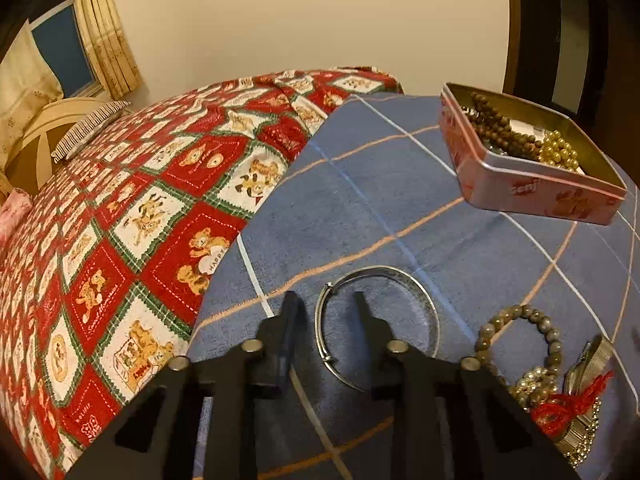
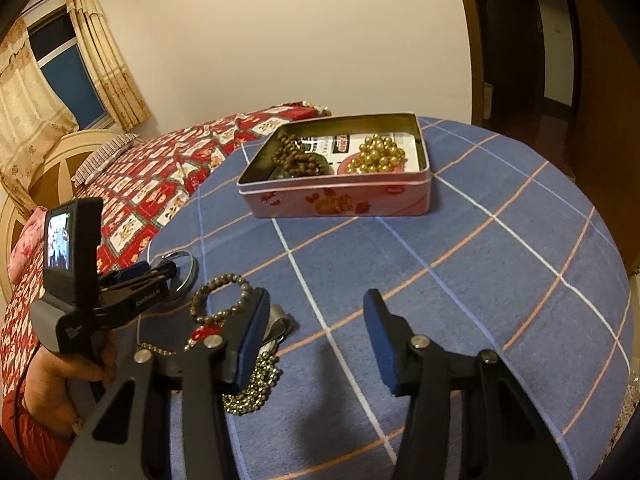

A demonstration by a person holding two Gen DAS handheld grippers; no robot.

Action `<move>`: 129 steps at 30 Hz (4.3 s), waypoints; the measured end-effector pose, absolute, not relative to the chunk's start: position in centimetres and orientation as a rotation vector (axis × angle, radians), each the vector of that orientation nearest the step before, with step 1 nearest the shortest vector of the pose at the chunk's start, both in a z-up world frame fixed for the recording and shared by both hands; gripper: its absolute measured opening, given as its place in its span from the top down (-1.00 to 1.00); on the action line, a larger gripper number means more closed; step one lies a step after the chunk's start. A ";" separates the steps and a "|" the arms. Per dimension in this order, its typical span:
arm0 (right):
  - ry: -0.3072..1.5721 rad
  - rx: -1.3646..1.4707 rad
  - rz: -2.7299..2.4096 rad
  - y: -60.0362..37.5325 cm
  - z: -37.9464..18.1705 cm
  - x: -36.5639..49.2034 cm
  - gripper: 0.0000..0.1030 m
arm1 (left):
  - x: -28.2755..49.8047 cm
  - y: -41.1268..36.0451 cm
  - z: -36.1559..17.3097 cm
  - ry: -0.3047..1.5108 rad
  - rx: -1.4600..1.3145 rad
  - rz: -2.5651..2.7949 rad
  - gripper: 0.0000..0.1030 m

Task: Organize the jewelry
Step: 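Grasp the silver bangle with left gripper while right gripper grasps the red-tasseled chain, then carry the silver bangle and tasseled chain into the pink tin and release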

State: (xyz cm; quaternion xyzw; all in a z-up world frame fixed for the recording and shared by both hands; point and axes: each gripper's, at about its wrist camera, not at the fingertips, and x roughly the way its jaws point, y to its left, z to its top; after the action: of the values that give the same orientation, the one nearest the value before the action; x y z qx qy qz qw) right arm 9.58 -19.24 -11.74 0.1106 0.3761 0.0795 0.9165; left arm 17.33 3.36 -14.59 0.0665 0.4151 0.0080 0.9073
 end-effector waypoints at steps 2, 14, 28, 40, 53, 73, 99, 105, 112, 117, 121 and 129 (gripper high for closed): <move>0.774 0.232 0.163 -19.3 -11.8 9.6 0.00 | 16.9 3.7 -14.4 0.852 0.079 -0.030 0.94; 0.798 0.108 0.364 -13.8 -12.6 10.1 0.00 | 11.9 6.0 -12.5 0.772 -0.101 -0.125 0.93; 0.778 0.104 0.380 -14.0 -11.4 10.5 0.86 | 10.7 7.1 -10.0 0.710 -0.129 -0.135 0.93; 0.753 0.211 0.441 -15.6 -9.3 11.0 0.75 | 10.7 6.8 -8.6 0.683 -0.127 -0.145 0.93; 0.912 -0.031 0.434 -10.8 -14.8 12.3 0.78 | 9.9 7.6 -7.5 0.658 -0.142 -0.150 0.93; 0.649 0.300 0.364 -19.7 -6.2 11.0 0.82 | 9.7 6.3 -5.9 0.621 -0.136 -0.193 0.93; 0.606 0.324 0.346 -22.9 -4.9 16.8 0.82 | 17.2 -1.6 -4.3 0.602 -0.100 -0.354 0.93; 0.585 0.340 0.336 -23.9 -4.3 19.2 0.82 | 20.1 -4.9 -3.6 0.579 -0.090 -0.423 0.93; 0.605 0.347 0.309 -25.1 -5.2 21.4 0.82 | 23.4 -7.7 -4.9 0.617 -0.103 -0.478 0.93; 0.670 0.364 0.269 -26.0 -7.9 22.6 0.82 | 25.2 -9.5 -7.3 0.679 -0.063 -0.478 0.93; 0.706 0.359 0.243 -26.7 -9.3 22.9 0.79 | 25.5 -10.0 -8.7 0.721 -0.046 -0.476 0.92; 0.697 0.375 0.172 -27.9 -9.7 22.1 -0.21 | 25.6 -10.0 -9.0 0.766 -0.021 -0.460 0.89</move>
State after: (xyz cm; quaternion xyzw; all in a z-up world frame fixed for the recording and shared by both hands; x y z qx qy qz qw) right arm 22.12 -27.94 -9.66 0.1824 0.3389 0.0836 0.9192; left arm 25.64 -10.02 -9.05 -0.0102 0.3704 -0.2226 0.9017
